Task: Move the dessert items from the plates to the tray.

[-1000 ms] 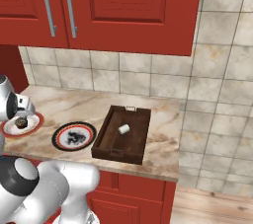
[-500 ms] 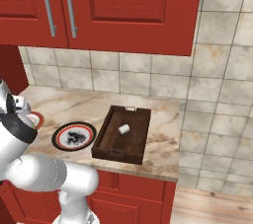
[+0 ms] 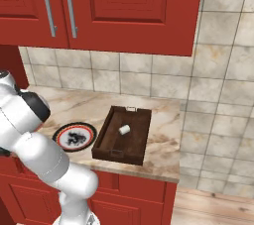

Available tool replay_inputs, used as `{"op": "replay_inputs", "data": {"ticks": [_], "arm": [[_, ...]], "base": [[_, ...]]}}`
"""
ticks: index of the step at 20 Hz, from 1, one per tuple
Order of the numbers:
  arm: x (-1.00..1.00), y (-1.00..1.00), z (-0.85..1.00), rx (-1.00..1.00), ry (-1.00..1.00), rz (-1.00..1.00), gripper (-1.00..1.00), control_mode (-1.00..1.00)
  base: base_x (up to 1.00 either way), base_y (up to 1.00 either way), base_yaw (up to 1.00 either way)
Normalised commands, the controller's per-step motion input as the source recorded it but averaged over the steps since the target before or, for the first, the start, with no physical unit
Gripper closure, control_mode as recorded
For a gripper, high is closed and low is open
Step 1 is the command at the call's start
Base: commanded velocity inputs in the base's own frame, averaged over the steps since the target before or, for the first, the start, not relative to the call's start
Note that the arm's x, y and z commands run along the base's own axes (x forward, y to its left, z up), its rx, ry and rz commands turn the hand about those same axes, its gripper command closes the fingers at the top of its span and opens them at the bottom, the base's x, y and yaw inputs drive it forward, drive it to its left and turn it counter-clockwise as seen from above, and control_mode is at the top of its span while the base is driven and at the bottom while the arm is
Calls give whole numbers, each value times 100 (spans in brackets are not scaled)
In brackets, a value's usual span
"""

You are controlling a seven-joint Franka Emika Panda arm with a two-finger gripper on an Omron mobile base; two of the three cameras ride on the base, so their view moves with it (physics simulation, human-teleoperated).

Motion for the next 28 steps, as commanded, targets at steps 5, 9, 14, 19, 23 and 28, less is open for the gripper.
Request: {"op": "replay_inputs", "data": {"ticks": [5, 9, 14, 19, 23, 28], "arm": [[-17, 0, -26, 0, 4, 0, -100, -100], [0, 0, -26, -4, 0, 1, -100, -100], [0, 0, -41, -9, 0, 2, -100, -100], [0, 0, -17, 0, 0, 1, -100, -100], [5, 2, -19, 0, 0, 0, -100, -100], [25, 12, -24, 0, -2, 0, -100, -100]], "base": [[0, 0, 0], [0, 0, 0], [0, 0, 0], [0, 0, 0], [0, 0, 0], [0, 0, 0]]}}
